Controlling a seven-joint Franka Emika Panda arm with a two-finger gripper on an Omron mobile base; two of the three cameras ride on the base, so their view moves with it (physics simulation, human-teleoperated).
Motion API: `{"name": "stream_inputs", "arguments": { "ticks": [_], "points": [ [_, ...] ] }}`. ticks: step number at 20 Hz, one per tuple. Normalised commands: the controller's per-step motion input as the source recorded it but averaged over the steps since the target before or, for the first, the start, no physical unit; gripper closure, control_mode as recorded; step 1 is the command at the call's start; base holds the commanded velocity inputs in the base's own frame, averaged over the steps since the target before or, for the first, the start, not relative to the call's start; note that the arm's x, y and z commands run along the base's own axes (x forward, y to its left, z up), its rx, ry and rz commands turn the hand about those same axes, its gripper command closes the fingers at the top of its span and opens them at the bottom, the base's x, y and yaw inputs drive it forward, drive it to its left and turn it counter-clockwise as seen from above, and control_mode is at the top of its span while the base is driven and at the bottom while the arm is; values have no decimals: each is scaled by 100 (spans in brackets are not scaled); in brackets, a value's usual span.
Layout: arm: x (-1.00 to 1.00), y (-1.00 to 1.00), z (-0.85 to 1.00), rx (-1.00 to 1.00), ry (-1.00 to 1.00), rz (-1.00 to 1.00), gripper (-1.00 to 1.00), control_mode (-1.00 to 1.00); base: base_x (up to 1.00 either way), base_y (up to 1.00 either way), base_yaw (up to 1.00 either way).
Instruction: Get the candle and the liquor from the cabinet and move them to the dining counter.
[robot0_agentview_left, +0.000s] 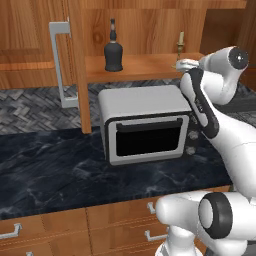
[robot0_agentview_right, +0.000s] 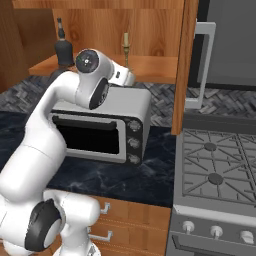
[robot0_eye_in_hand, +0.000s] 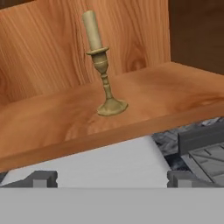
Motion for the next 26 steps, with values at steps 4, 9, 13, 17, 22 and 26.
{"name": "stream_inputs", "arguments": {
  "ticks": [4, 9, 13, 17, 22, 26],
  "points": [
    [54, 0, 32, -10, 0, -16, -100, -100, 0, 0, 0],
    [51, 0, 13, -8, 0, -11, -100, -100, 0, 0, 0],
    [44, 0, 4, -5, -2, -3, -100, -100, 0, 0, 0],
    [16, 0, 0, -2, -1, 0, -100, -100, 0, 0, 0],
    [0, 0, 0, 0, -8, 0, -100, -100, 0, 0, 0],
    [-6, 0, -1, -1, -19, 0, -100, -100, 0, 0, 0]
  ]
}}
